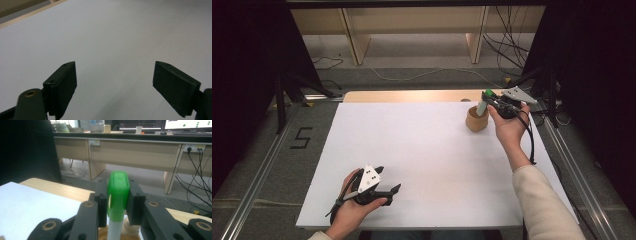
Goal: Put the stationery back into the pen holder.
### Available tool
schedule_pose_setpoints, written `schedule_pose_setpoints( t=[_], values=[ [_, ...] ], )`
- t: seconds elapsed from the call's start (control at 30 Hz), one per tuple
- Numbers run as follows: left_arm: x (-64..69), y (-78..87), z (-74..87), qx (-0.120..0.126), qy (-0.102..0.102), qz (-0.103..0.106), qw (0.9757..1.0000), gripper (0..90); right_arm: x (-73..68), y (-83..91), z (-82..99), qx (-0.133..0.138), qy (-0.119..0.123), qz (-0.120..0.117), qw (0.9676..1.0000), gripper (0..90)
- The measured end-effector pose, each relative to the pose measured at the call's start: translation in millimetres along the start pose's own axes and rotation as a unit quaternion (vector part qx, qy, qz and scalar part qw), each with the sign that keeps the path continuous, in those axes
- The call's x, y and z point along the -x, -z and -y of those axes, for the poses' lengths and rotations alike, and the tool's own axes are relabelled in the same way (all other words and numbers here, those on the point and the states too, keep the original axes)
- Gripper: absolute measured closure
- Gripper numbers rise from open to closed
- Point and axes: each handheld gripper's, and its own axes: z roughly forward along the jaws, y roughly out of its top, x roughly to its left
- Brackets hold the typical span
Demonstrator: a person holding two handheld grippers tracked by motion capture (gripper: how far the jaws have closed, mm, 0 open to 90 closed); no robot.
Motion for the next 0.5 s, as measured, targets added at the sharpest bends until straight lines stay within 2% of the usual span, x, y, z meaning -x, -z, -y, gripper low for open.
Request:
schedule_pose_setpoints(
  t=[0.5],
  values=[
    [0.4,-0.2,0.1,0.000,0.000,0.001,1.0000,19.2,1.1,-11.5,10.0,-0.011,0.008,0.018,0.9997,74.4]
  ],
)
